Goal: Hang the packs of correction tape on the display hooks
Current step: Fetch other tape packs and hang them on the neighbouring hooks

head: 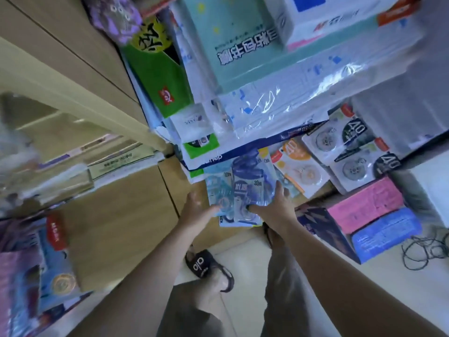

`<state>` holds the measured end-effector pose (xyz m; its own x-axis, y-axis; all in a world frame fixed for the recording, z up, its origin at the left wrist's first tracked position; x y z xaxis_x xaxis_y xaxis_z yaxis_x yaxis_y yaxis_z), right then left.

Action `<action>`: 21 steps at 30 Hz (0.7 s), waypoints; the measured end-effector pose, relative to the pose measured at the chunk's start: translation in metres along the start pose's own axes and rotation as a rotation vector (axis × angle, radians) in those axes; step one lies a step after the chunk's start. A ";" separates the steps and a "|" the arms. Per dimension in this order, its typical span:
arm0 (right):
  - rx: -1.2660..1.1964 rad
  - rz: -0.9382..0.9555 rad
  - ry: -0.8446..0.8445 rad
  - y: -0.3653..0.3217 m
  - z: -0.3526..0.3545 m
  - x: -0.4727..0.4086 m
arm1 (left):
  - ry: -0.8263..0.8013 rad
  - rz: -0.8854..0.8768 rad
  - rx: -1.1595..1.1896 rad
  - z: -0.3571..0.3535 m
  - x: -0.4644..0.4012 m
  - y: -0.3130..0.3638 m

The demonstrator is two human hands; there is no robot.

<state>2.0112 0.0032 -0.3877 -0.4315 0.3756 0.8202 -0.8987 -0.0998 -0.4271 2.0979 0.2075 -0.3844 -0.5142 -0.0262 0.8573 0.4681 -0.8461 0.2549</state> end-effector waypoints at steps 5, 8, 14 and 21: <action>0.066 0.002 0.050 0.013 -0.016 -0.033 | -0.055 0.021 0.060 -0.021 -0.043 -0.016; 0.066 -0.011 0.087 0.015 -0.021 -0.040 | -0.060 0.029 0.147 -0.033 -0.060 -0.021; 0.096 0.007 0.155 0.012 -0.023 -0.045 | -0.043 0.045 0.228 -0.046 -0.074 -0.021; -0.060 -0.031 0.103 0.011 -0.025 -0.051 | -0.037 0.023 0.238 -0.045 -0.075 -0.017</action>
<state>2.0246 0.0059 -0.4436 -0.3903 0.4708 0.7912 -0.9039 -0.0324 -0.4265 2.0958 0.1998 -0.4728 -0.4765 -0.0205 0.8789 0.6381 -0.6958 0.3297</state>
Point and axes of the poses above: each hand's wrist, its own x-axis away from the middle knuckle, its own z-axis out of the back of the hand, y = z × x, the point moved 3 cm from there along -x, towards the middle knuckle, and after that the axes turned 10 degrees about -x, right-handed, at the moved point
